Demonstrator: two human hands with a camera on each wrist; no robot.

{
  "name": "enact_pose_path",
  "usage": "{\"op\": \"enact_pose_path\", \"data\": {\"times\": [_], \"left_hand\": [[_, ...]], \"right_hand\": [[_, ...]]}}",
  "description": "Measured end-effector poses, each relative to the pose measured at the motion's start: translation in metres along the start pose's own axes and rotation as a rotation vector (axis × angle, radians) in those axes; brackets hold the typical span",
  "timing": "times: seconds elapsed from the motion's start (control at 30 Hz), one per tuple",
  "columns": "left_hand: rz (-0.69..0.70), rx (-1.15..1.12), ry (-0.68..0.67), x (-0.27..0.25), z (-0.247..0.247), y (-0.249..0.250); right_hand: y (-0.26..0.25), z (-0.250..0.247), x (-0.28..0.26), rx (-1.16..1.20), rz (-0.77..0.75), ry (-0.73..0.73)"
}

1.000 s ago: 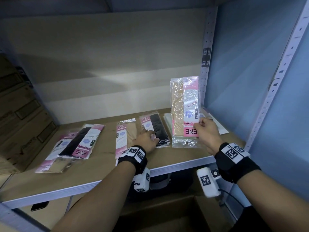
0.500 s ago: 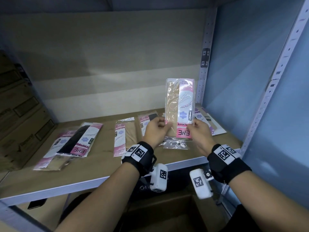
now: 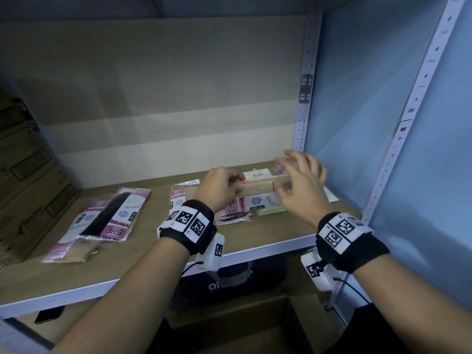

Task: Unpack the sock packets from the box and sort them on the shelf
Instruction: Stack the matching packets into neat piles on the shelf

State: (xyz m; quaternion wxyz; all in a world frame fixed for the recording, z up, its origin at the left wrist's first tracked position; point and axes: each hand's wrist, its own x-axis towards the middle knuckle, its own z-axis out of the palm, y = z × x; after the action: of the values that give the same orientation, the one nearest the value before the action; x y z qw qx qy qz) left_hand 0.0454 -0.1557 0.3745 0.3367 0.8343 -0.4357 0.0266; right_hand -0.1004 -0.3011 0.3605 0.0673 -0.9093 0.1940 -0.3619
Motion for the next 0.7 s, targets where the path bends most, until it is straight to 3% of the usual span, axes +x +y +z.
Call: {"op": "enact_pose_path", "data": {"times": [0.17, 0.27, 0.37, 0.47, 0.53, 0.6, 0.7], "left_hand": [[0.078, 0.127, 0.046, 0.001, -0.006, 0.007], [0.161, 0.194, 0.274, -0.005, -0.005, 0.009], [0.06, -0.026, 0.463, -0.013, -0.004, 0.005], [-0.167, -0.354, 0.365, -0.021, 0.008, -0.005], [-0.264, -0.431, 0.236, -0.027, 0.016, -0.006], [-0.282, -0.488, 0.129, -0.031, 0.025, -0.006], [-0.26, -0.61, 0.074, -0.036, 0.036, -0.004]], "right_hand": [[-0.005, 0.001, -0.004, 0.01, 0.142, -0.237], [-0.007, 0.003, -0.009, 0.089, 0.268, -0.22], [-0.002, 0.008, -0.009, 0.275, 0.42, -0.203], [0.001, 0.012, -0.01, 0.551, 0.564, -0.177], [-0.003, 0.013, -0.012, 0.784, 0.663, -0.151], [-0.009, 0.013, -0.013, 0.928, 0.726, -0.149], [-0.014, 0.018, -0.014, 1.016, 0.764, -0.184]]}}
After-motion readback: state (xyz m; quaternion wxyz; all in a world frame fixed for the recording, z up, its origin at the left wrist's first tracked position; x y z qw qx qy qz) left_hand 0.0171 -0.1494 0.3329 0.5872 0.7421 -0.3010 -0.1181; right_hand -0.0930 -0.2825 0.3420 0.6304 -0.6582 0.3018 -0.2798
